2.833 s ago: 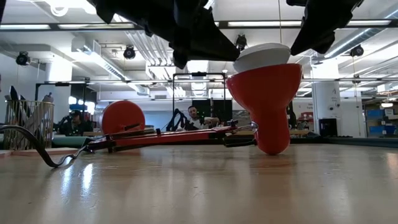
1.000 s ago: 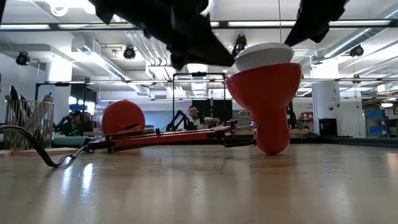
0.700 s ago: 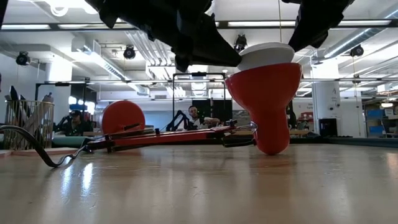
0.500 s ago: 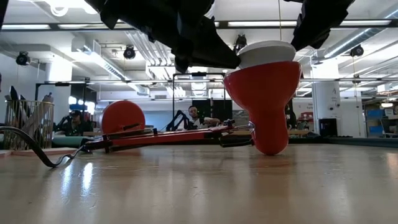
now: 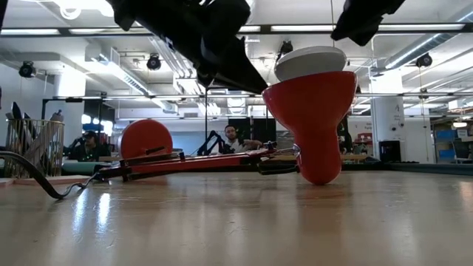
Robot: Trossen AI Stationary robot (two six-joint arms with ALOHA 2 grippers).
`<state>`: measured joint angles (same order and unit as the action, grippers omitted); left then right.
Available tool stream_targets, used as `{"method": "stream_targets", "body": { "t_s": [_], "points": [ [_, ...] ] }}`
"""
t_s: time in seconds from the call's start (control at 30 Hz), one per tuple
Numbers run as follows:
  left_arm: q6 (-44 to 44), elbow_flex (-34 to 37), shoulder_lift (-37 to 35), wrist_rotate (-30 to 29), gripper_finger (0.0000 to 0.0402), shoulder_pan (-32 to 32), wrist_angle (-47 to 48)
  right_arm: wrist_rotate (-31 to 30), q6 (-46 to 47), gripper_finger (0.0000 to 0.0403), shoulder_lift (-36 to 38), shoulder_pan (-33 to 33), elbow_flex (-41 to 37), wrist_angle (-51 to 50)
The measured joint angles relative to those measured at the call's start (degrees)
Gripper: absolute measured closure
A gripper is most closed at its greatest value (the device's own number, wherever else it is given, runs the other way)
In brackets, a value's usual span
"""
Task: Screw lightbulb
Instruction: Remove the light bulb from the lamp
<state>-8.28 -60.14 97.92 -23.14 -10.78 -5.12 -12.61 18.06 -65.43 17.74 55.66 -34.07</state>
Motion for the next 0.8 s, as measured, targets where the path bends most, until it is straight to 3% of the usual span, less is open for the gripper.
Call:
{"method": "stream_targets", "body": {
  "t_s": [0.23, 0.8],
  "points": [
    [-2.2, 0.15, -0.12, 3.18, 0.0356, -2.25, 0.07, -6.94, 5.25, 0.0403, -0.23, -0.52, -2.71, -1.26],
    [2.63, 0.24, -0.14, 3.1, 0.0356, -1.97, -1.21, -0.63, 5.42, 0.0403, -4.05, -0.49, -2.67, 5.09]
  ]
}}
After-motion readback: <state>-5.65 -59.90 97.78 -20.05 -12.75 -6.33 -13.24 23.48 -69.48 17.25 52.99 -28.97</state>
